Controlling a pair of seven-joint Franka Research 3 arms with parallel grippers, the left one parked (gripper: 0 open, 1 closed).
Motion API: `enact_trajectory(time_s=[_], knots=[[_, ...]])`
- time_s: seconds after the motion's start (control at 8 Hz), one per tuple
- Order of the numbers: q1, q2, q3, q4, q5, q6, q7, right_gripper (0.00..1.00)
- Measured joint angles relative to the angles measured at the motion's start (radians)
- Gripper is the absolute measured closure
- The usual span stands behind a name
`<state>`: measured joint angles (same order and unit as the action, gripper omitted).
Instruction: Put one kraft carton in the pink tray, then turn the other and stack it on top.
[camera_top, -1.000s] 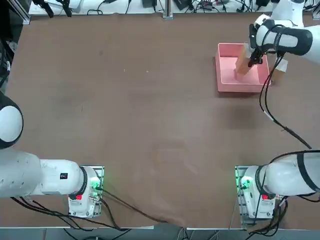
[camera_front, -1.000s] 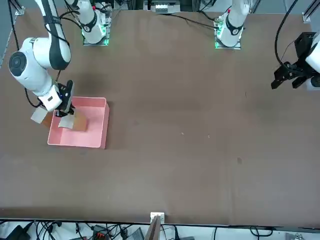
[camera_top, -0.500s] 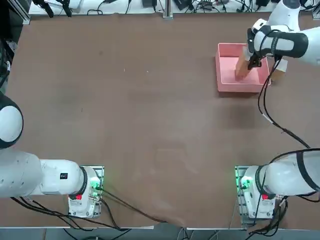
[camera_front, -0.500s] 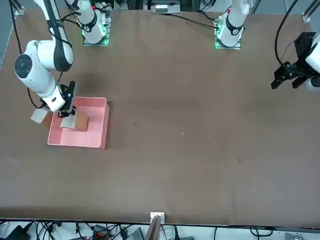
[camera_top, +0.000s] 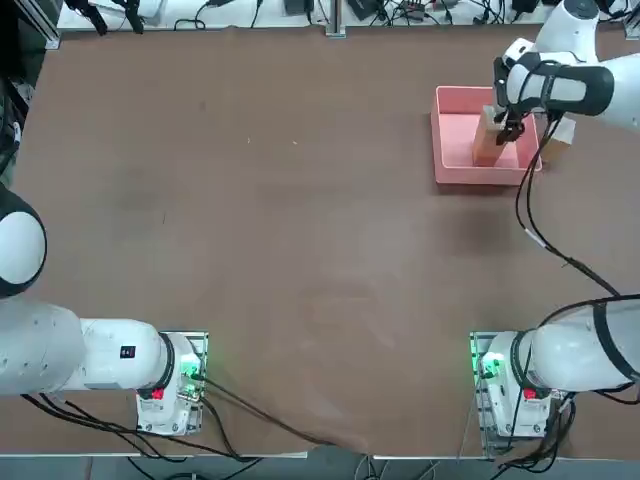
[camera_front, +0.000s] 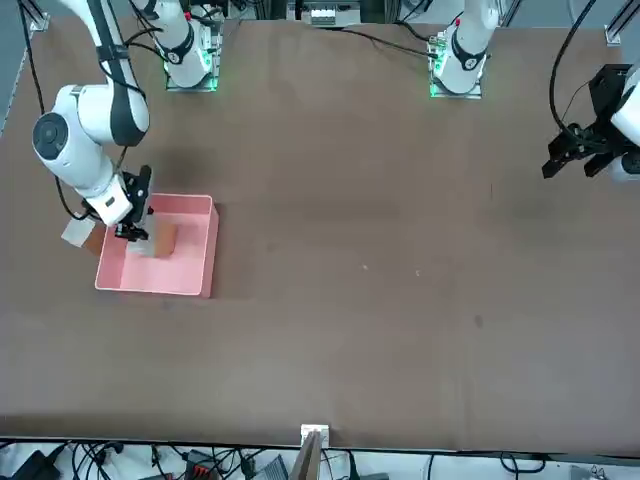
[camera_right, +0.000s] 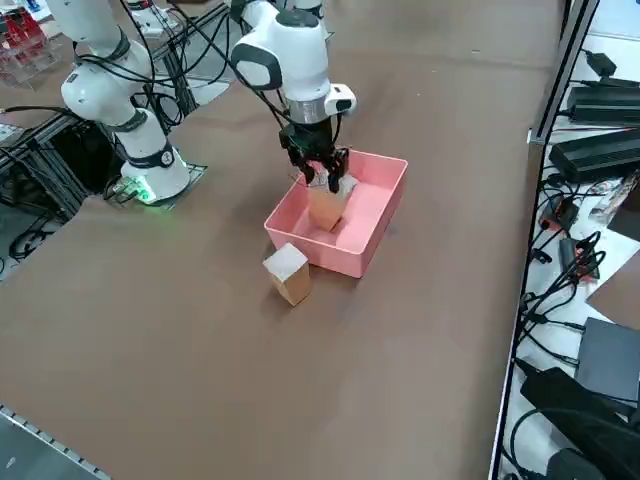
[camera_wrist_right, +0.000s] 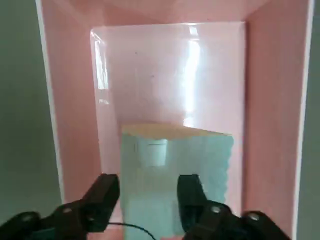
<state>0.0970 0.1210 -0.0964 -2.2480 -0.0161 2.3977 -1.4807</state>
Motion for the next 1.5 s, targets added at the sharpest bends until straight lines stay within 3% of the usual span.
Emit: enact_trajectory(time_s=[0.12,0.25,0.5,0.75,1.25,1.5], knots=[[-0.001,-0.004,0.0,0.028,0.0,-0.05,0.006,0.05],[-0.002,-0.011,-0.001,0.083,0.001,-0.151,0.019,0.0],[-0.005,-0.024,-0.003,0.237,0.004,-0.387,0.062,0.0],[-0.028,-0.03,-0.006,0.34,0.007,-0.525,0.144,0.0],[-0.181,-0.019,-0.013,0.354,0.008,-0.553,0.447,0.0],[-0.22,-0.015,-0.013,0.354,0.007,-0.562,0.576,0.0]])
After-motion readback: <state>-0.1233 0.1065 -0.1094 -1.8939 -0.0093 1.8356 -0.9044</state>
